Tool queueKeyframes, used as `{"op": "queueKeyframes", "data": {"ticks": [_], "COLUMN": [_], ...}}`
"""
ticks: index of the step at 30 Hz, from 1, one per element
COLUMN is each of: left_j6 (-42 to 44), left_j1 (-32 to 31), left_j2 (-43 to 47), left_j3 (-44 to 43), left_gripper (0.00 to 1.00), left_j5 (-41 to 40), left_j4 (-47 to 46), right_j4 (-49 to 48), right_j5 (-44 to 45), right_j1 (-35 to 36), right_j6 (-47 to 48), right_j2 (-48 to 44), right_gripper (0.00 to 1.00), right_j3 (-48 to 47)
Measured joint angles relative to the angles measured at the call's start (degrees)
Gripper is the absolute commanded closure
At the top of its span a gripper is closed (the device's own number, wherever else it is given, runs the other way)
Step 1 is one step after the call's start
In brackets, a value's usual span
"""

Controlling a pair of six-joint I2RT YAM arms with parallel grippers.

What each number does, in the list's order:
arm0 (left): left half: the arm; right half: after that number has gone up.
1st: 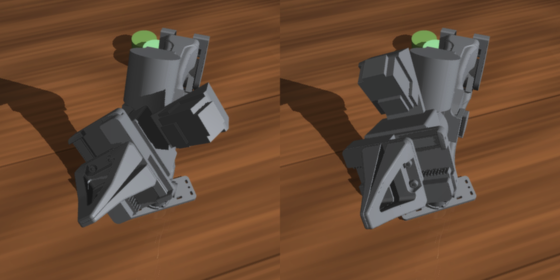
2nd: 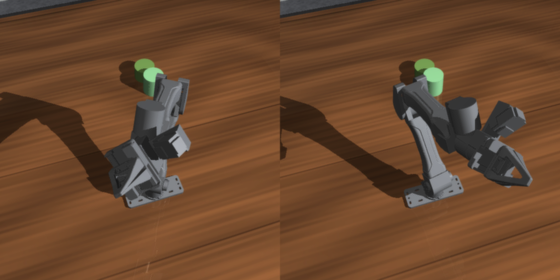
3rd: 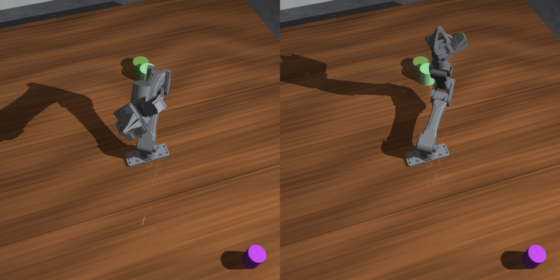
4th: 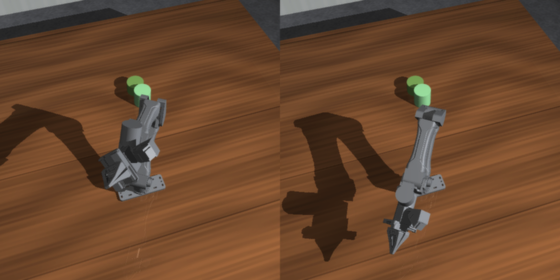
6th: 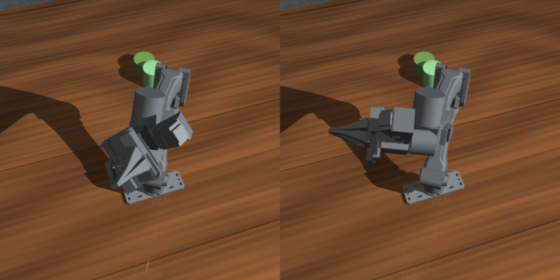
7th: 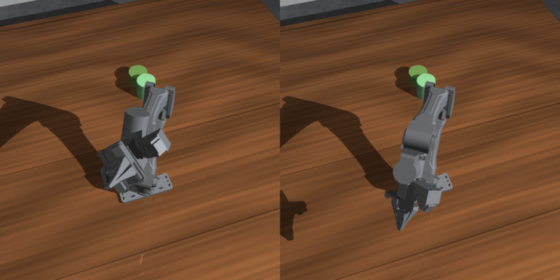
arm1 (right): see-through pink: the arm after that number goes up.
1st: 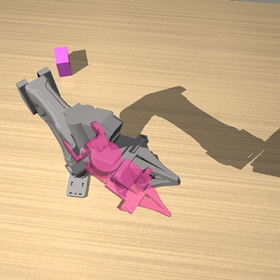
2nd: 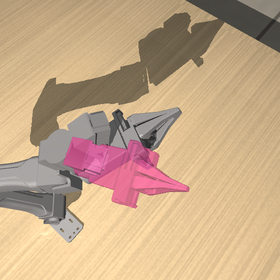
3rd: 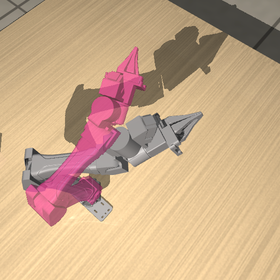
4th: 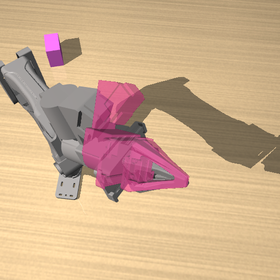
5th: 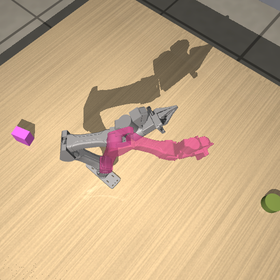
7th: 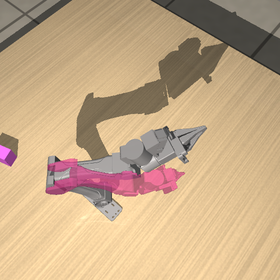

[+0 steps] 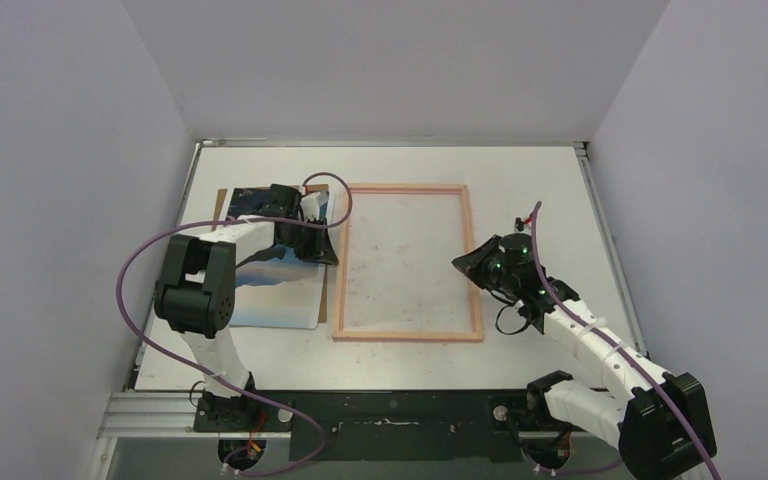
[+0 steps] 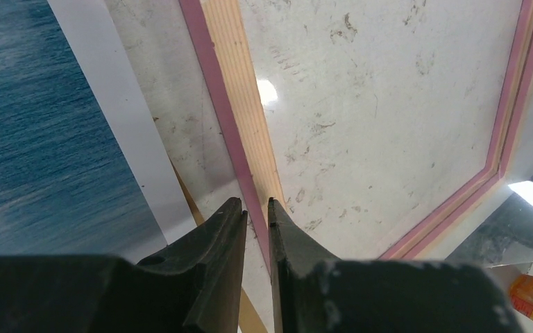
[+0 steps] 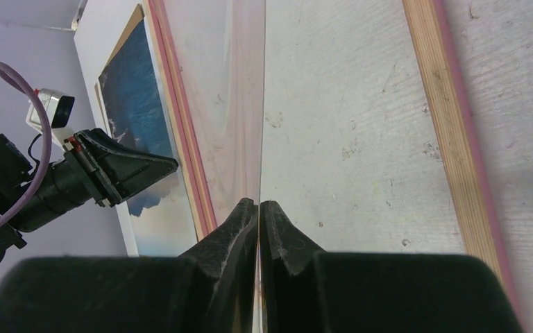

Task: Put the photo into the frame
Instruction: Place the photo frame item in the photo frame.

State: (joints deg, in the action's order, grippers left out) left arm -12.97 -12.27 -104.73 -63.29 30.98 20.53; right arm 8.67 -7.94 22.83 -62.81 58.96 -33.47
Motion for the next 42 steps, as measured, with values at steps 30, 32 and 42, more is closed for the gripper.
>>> {"op": "queueKeyframes", "data": {"ticks": [30,32,42], "left_j6": [-0.3,-0.5,-1.8], "left_j1": [-0.1,-0.1,0.1], "left_j2": [-0.5,-0.5,-0.5], "left_j3": [1.6,1.6,2.3], "left_gripper": [0.93,0.94,0.95], "left_j5": [0.9,1.1,1.8], "left_j4": [-1.3,-1.3,-2.4], "right_j4": [-8.2,-8.2,-7.2], "right_j5": [-6.7,-6.6,-5.8], "right_j1": [-1.2,-1.2,-1.5], "right_j6": [-10.1,-10.1,-7.7], "right_j2": [-0.5,-0.6,-1.7], "right_gripper": [0.95,0.95,0.95], "right_j3": [0.2,0.3,1.8]}}
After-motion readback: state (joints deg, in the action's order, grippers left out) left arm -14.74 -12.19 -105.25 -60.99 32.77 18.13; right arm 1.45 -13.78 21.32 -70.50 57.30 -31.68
